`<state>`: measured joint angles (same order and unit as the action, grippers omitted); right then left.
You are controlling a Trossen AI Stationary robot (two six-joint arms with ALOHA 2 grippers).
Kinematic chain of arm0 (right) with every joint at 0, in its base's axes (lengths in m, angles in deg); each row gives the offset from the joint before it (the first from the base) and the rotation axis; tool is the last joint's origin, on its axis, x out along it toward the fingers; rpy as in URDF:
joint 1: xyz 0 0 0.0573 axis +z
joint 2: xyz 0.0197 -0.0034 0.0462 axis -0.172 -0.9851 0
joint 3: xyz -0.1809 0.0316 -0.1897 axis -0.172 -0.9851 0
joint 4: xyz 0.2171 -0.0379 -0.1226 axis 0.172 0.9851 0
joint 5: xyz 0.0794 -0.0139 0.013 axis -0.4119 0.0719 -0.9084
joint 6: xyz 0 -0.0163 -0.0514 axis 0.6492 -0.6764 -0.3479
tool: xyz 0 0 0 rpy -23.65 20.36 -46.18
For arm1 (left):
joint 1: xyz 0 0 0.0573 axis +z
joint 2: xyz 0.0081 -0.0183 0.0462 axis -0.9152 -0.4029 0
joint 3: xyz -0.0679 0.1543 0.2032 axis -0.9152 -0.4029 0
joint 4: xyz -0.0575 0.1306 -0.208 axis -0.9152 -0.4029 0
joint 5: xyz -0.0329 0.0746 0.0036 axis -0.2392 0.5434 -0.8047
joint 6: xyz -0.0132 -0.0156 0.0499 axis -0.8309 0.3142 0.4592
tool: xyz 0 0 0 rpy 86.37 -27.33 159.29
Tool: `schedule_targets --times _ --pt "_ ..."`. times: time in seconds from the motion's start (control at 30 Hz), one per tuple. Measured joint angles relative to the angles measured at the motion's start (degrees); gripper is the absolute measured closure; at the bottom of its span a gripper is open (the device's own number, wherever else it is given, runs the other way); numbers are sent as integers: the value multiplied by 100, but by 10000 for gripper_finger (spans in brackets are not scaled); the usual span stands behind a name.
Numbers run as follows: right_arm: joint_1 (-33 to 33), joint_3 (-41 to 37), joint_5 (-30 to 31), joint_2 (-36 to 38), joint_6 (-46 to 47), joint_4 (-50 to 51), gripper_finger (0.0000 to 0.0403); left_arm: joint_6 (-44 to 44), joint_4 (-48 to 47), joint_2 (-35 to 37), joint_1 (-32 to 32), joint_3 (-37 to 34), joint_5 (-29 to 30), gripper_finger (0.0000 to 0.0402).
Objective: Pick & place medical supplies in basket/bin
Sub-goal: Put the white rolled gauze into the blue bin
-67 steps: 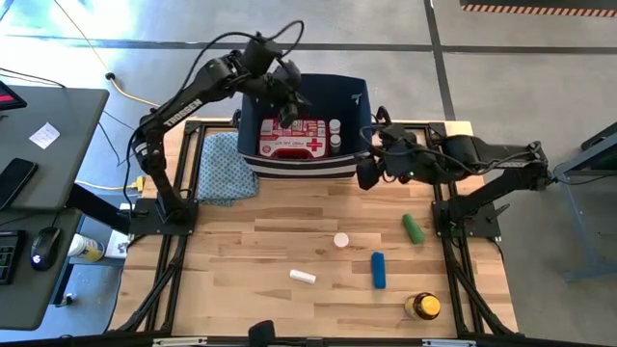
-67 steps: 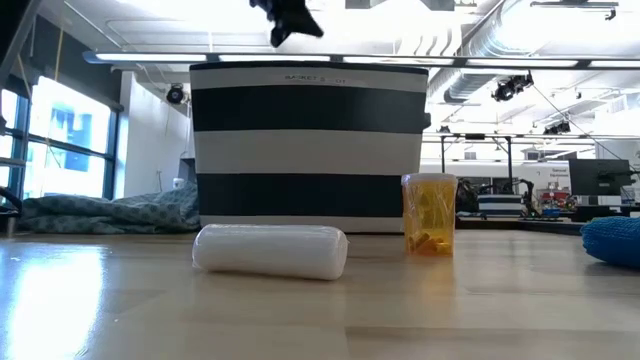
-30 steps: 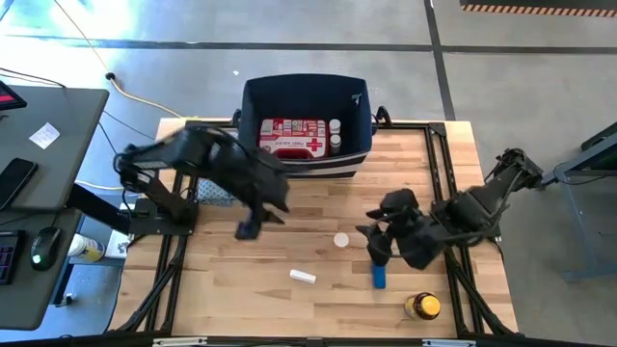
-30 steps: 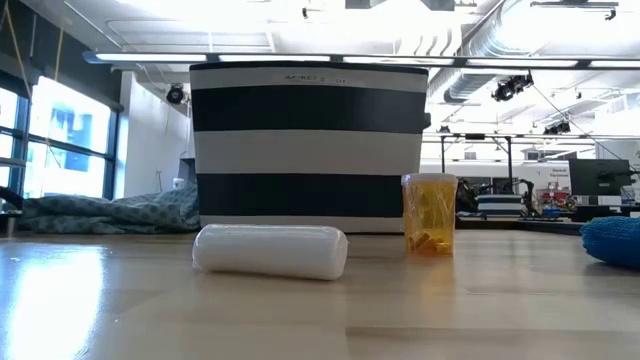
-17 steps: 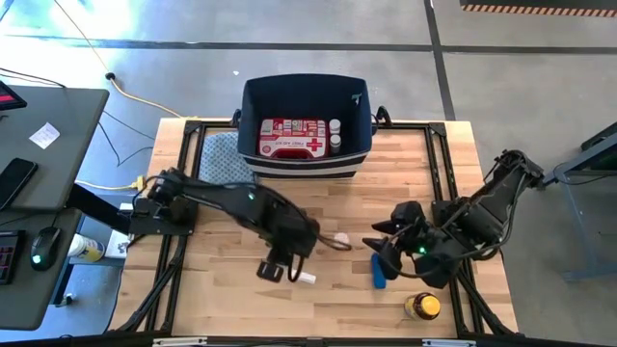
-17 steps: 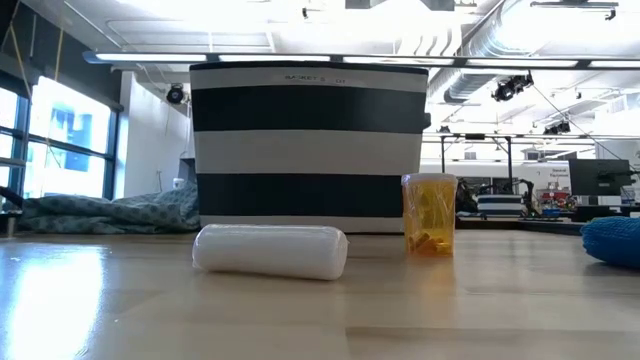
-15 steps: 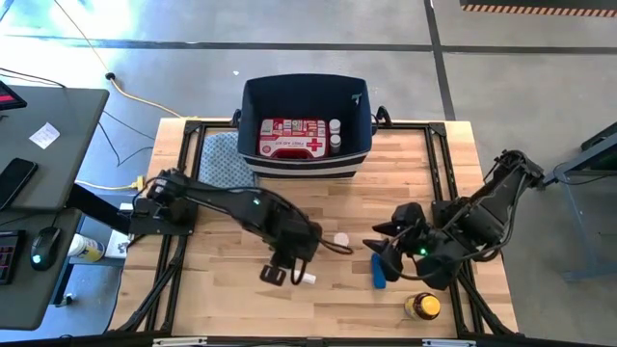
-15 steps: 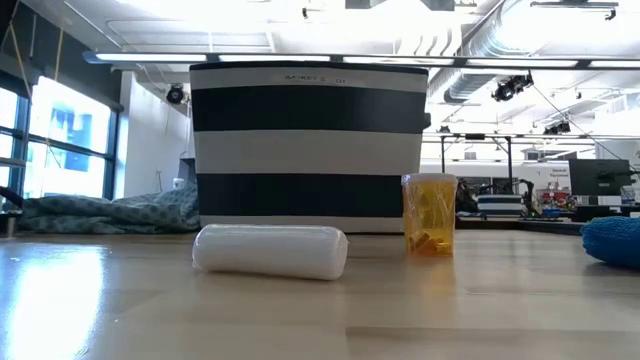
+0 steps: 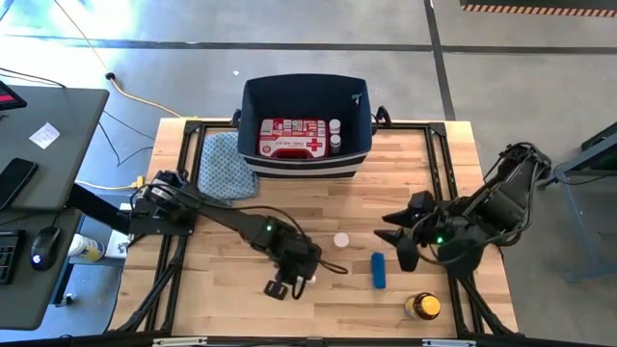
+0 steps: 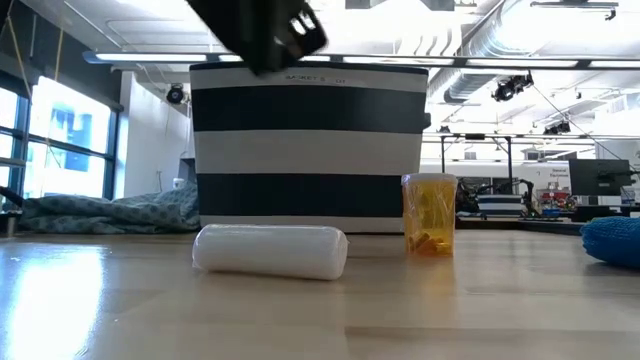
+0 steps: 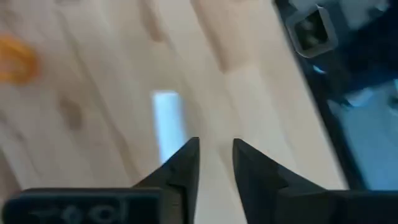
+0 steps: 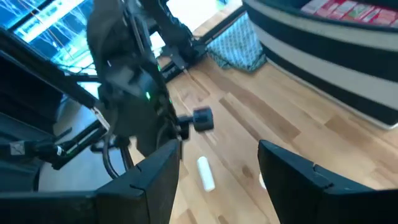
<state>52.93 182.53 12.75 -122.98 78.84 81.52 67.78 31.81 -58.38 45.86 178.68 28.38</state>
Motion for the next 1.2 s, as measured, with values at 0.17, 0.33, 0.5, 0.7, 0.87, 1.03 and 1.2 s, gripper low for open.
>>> schedule_targets --times 0.17,0.33,0.5,0.7,0.87,1.03,1.2 --pt "-24 4 111 101 -116 162 195 -114 100 -1 92 -351 380 203" --pt "-135 4 103 101 -103 282 195 -254 239 -172 87 -570 280 131" --pt "-216 4 102 101 -105 290 195 -321 407 -437 83 -557 121 90" --pt "-285 4 122 96 -142 367 195 -401 495 -660 87 -534 290 102" --pt "-332 4 68 96 -131 487 195 -468 275 -839 85 -555 226 128" --pt "-330 4 38 96 -87 546 195 -575 300 -935 87 -560 429 156" --pt "-332 4 -7 96 -55 599 195 -571 532 -931 87 -550 428 196"
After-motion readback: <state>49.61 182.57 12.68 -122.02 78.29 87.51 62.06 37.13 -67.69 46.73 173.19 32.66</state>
